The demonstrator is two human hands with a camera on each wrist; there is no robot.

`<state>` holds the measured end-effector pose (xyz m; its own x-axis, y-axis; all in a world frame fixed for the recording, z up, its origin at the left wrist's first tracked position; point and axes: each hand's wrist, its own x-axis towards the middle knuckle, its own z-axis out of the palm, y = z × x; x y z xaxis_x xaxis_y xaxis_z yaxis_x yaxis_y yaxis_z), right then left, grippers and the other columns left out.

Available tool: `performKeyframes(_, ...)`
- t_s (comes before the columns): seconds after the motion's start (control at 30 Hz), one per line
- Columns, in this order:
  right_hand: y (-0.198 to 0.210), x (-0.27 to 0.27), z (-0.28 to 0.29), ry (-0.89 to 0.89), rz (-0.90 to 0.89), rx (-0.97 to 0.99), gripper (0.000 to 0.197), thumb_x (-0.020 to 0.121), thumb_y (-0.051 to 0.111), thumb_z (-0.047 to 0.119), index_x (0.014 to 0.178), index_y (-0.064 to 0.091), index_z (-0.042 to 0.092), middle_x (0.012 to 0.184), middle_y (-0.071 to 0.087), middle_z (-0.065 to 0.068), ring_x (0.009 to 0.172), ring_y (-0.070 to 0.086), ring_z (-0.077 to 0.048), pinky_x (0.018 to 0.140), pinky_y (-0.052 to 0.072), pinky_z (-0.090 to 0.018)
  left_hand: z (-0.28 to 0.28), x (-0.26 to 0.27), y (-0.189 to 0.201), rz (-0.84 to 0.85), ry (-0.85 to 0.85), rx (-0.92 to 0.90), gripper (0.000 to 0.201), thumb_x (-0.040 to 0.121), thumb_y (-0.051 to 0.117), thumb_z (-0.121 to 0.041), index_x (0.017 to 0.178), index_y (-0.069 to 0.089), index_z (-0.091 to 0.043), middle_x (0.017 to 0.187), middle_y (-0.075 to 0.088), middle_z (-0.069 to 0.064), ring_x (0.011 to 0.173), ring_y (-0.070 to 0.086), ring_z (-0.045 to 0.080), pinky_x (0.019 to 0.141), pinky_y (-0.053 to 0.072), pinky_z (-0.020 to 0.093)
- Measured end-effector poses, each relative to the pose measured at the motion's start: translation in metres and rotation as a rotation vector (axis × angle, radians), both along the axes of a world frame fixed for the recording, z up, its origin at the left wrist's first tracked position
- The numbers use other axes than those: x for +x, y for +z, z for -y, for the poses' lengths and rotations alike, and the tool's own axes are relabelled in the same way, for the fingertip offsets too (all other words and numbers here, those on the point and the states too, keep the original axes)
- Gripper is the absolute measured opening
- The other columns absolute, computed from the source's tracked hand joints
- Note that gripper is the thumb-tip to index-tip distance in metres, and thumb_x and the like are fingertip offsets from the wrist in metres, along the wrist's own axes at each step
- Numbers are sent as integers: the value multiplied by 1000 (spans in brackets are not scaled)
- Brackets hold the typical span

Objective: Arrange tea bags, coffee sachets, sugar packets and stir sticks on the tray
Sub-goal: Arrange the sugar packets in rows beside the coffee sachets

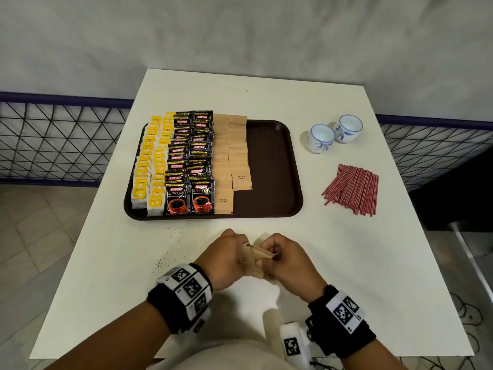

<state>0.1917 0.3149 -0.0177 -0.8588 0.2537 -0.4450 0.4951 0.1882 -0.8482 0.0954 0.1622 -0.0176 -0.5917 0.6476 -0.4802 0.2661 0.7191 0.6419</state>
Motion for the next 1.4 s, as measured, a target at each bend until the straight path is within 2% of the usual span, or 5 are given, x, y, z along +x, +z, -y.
performKeyframes(0.17, 11, -16, -2, -129, -53, -234, 11, 85, 70, -7, 94, 66, -2, 70, 64, -5, 58, 64, -22, 63, 60, -33, 22, -9, 13, 306, 356, 284, 16, 89, 73, -9, 91, 62, -20, 80, 71, -2, 65, 68, 7, 54, 53, 26)
performKeyframes(0.43, 25, -52, 3, -160, -29, -310, 4, 87, 70, -1, 90, 68, -2, 68, 66, -13, 56, 63, -17, 55, 55, -26, 37, -25, 24, 643, 652, 482, 25, 94, 64, 0, 114, 62, -15, 100, 77, 11, 87, 76, 38, 57, 57, 35)
performKeyframes(0.63, 28, -78, 3, -171, -1, -308, 4, 88, 69, 1, 85, 69, 3, 66, 67, -12, 51, 60, -16, 42, 38, -23, 42, -45, 20, 689, 723, 515, 29, 92, 62, 5, 113, 64, -15, 101, 77, 11, 87, 76, 38, 59, 59, 37)
performKeyframes(0.9, 26, -131, -33, -299, 25, -260, 11, 91, 64, -3, 83, 65, 4, 60, 64, -11, 49, 58, -15, 44, 43, -21, 53, -72, 12, 675, 748, 500, 33, 92, 62, 6, 114, 66, -18, 101, 77, 10, 88, 76, 35, 66, 60, 43)
performKeyframes(1.4, 2, -183, -46, -141, 161, 200, 13, 87, 72, 9, 77, 68, 16, 72, 72, -10, 55, 63, -12, 48, 47, -23, 56, -80, 8, 752, 702, 529, 34, 91, 67, 2, 119, 63, -16, 107, 76, 11, 93, 76, 34, 64, 60, 39)
